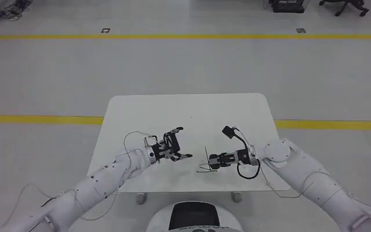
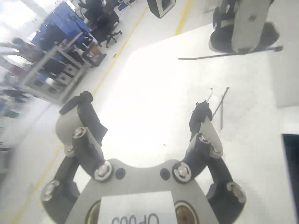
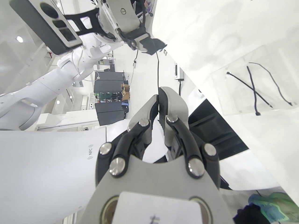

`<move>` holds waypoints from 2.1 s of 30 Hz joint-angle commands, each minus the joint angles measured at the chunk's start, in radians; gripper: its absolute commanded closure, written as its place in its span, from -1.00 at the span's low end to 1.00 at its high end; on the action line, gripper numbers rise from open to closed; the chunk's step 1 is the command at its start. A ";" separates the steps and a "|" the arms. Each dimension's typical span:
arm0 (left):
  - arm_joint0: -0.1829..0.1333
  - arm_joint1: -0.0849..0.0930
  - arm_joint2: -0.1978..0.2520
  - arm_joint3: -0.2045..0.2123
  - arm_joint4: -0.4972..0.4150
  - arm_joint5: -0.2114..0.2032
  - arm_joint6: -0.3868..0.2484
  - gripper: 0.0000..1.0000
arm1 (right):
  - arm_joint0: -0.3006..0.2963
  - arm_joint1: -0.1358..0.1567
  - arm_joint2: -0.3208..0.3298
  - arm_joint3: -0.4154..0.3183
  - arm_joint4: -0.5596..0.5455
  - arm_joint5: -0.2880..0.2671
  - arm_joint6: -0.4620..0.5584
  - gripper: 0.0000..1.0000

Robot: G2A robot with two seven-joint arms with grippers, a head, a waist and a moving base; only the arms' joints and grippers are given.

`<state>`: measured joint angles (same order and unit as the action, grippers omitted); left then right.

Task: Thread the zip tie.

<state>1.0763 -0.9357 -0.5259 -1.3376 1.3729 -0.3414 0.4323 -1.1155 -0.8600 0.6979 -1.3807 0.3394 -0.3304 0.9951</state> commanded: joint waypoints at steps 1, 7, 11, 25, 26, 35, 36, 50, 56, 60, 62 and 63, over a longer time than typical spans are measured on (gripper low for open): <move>-0.017 -0.001 0.044 0.020 -0.098 0.001 0.005 -1.00 | 0.001 0.000 0.006 0.005 -0.001 -0.010 0.023 1.00; -0.123 0.013 0.232 0.049 -0.266 0.001 0.049 -1.00 | 0.001 -0.003 0.025 -0.001 -0.031 -0.010 0.068 1.00; -0.192 0.021 0.356 0.044 -0.385 0.001 0.112 -1.00 | 0.003 -0.007 0.032 -0.005 -0.044 -0.010 0.116 1.00; -0.189 0.027 0.356 -0.005 -0.445 0.001 -0.016 -1.00 | -0.007 -0.007 0.041 -0.027 -0.106 -0.010 0.087 1.00; -0.183 0.028 0.356 -0.021 -0.462 0.001 -0.024 -1.00 | -0.006 -0.006 0.044 -0.032 -0.119 -0.010 0.092 1.00; -0.158 0.043 0.356 -0.158 -0.681 0.001 -0.214 -1.00 | 0.001 -0.004 0.062 -0.061 -0.204 -0.010 0.177 1.00; -0.151 0.044 0.356 -0.173 -0.718 0.001 -0.228 -1.00 | 0.003 -0.005 0.063 -0.060 -0.207 -0.010 0.184 1.00; -0.163 0.041 0.356 -0.191 -0.894 0.001 -0.364 -1.00 | 0.010 -0.009 0.067 -0.060 -0.203 -0.010 0.219 1.00; -0.183 0.040 0.356 -0.225 -1.150 0.001 -0.527 -1.00 | 0.043 -0.016 0.089 -0.045 -0.113 -0.010 0.384 1.00; -0.187 0.042 0.356 -0.249 -1.233 0.001 -0.535 -1.00 | 0.065 -0.023 0.066 -0.028 -0.104 -0.010 0.395 1.00; -0.192 0.045 0.356 -0.250 -1.256 0.001 -0.549 -1.00 | 0.084 -0.024 0.045 -0.016 -0.098 -0.010 0.395 1.00; -0.192 0.046 0.356 -0.253 -1.268 0.001 -0.552 -1.00 | 0.092 -0.024 0.035 -0.010 -0.097 -0.010 0.395 1.00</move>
<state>0.8857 -0.8911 -0.1700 -1.5891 0.1174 -0.3400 -0.1141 -1.0338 -0.8837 0.7444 -1.3982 0.2414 -0.3400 1.3899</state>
